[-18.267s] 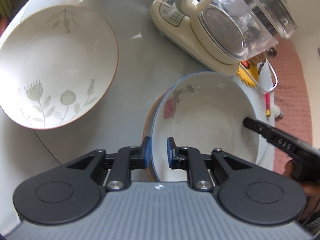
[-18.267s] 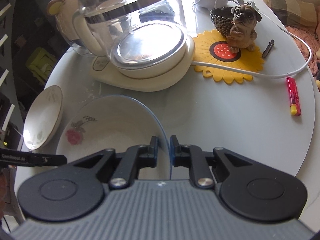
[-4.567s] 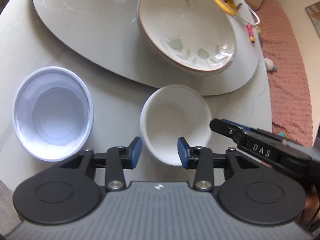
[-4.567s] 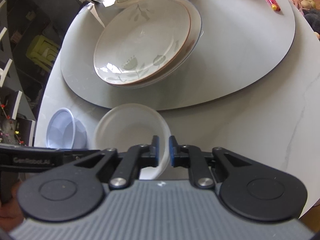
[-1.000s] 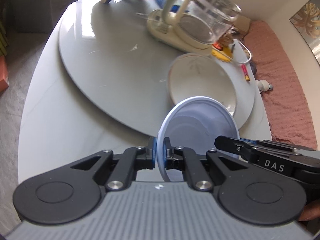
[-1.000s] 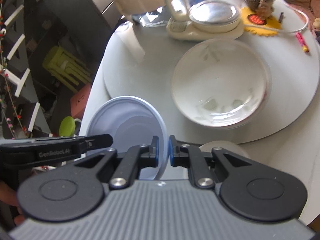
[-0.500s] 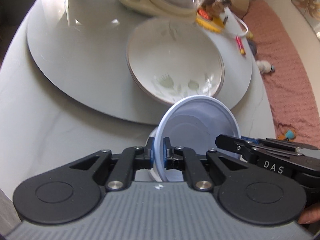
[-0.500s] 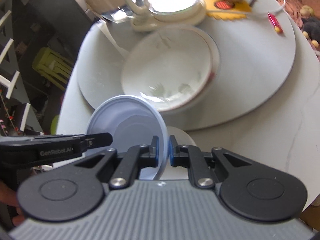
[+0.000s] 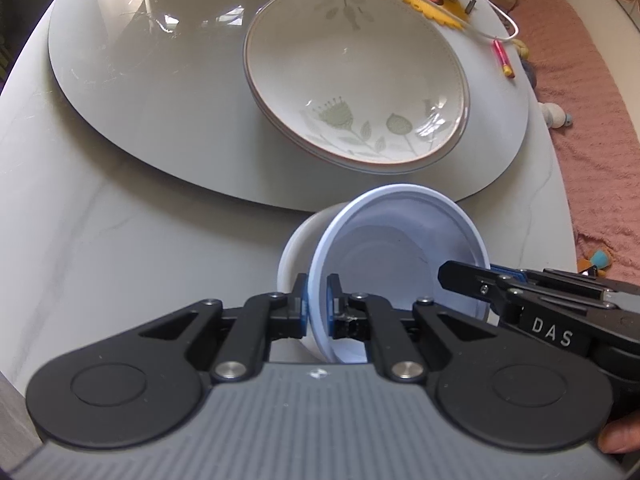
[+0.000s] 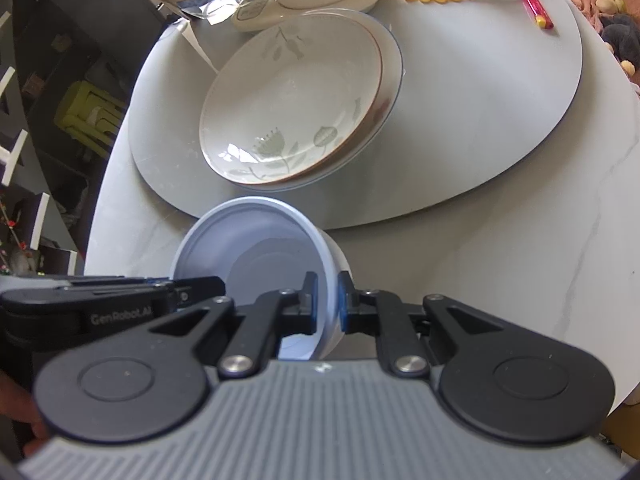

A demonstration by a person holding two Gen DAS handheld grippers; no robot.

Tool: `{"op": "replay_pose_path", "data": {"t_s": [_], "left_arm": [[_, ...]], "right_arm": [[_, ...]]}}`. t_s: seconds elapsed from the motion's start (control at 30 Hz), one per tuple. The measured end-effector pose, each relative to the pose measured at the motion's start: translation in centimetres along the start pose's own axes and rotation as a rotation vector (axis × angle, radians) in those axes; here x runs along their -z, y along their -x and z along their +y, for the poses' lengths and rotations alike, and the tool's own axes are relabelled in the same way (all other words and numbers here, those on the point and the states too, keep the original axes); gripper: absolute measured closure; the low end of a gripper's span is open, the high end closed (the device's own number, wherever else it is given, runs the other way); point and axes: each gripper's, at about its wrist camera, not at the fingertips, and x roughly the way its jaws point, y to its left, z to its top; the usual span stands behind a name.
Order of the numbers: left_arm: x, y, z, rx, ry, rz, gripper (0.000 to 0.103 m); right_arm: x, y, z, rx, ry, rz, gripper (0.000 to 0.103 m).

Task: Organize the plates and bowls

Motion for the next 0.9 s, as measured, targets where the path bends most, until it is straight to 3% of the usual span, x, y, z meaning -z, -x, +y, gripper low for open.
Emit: {"op": "replay_pose_path", "data": {"t_s": [0.57,0.63,0.73,0.9], "left_arm": [[0.1,-1.4,0.5,0.001,-0.008,0.056,0.094],[0.2,-1.1,0.7,0.006,0.002,0.06,0.085],[0.1,-0.5,0.7,0.024,-0.002,0.067,0.052],[0.5,1.3,0.4,0.037,-0.025,0.025,0.045]], "right_arm": [[-0.6,-1.5,-0.3,-0.001,0.015,0.021,0.088],[-0.6,-1.4,-0.4,-0.004,0.012,0.019,0.088],[-0.7,-1.0,-0.4,-0.013,0.016,0.009,0.088],[-1.2,-0.2,-0.4,-0.041,0.019,-0.008,0.083]]}}
